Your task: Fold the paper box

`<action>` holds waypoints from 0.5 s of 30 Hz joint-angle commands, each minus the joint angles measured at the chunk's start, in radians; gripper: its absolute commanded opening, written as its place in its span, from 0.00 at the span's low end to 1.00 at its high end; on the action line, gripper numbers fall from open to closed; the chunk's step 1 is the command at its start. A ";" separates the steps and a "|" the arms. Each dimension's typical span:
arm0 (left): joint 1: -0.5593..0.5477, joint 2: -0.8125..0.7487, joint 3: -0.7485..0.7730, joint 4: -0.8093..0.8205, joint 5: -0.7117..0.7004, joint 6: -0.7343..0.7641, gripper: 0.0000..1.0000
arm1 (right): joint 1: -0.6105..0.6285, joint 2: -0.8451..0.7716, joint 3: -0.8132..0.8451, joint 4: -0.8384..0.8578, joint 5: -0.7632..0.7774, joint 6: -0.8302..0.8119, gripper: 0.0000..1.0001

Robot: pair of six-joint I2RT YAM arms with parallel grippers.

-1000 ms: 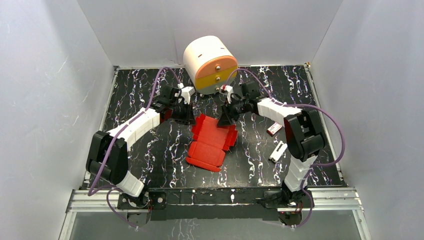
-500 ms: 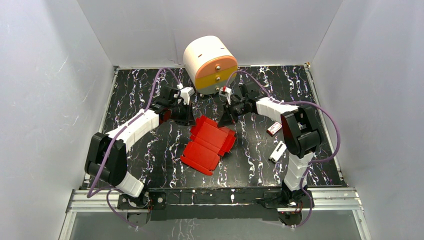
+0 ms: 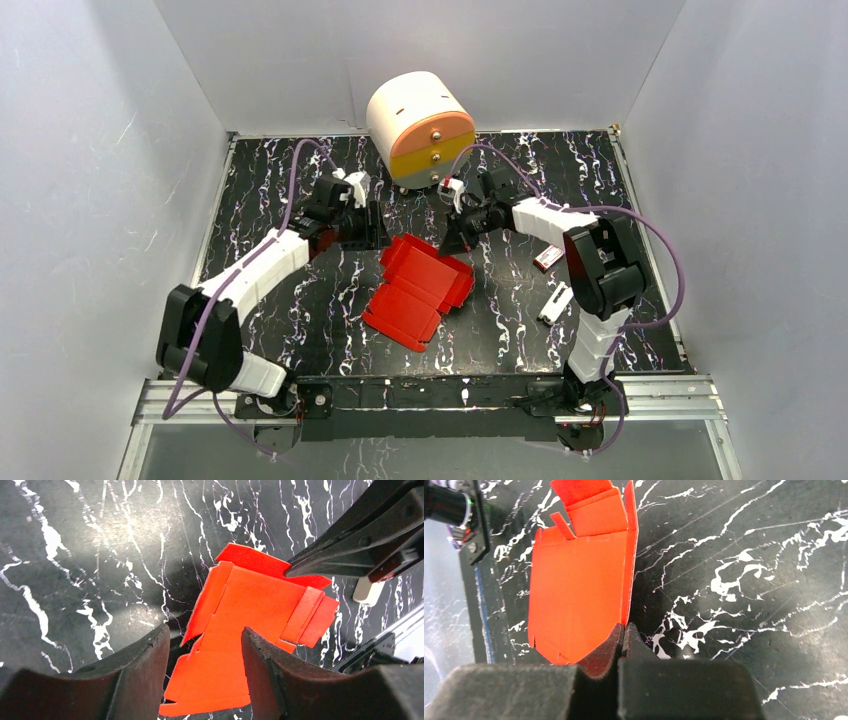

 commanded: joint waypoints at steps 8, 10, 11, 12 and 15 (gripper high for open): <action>-0.033 -0.180 -0.213 0.159 0.111 -0.307 0.52 | 0.098 -0.137 -0.061 0.066 0.329 -0.031 0.00; -0.073 -0.176 -0.254 0.227 0.113 -0.346 0.51 | 0.125 -0.146 -0.074 0.082 0.375 -0.041 0.00; -0.092 -0.171 -0.270 0.250 0.107 -0.363 0.50 | 0.135 -0.151 -0.081 0.094 0.398 -0.045 0.00; -0.108 -0.163 -0.286 0.302 0.104 -0.380 0.48 | 0.148 -0.157 -0.090 0.104 0.422 -0.051 0.00; -0.141 -0.126 -0.337 0.419 0.091 -0.434 0.44 | 0.183 -0.177 -0.115 0.139 0.497 -0.072 0.00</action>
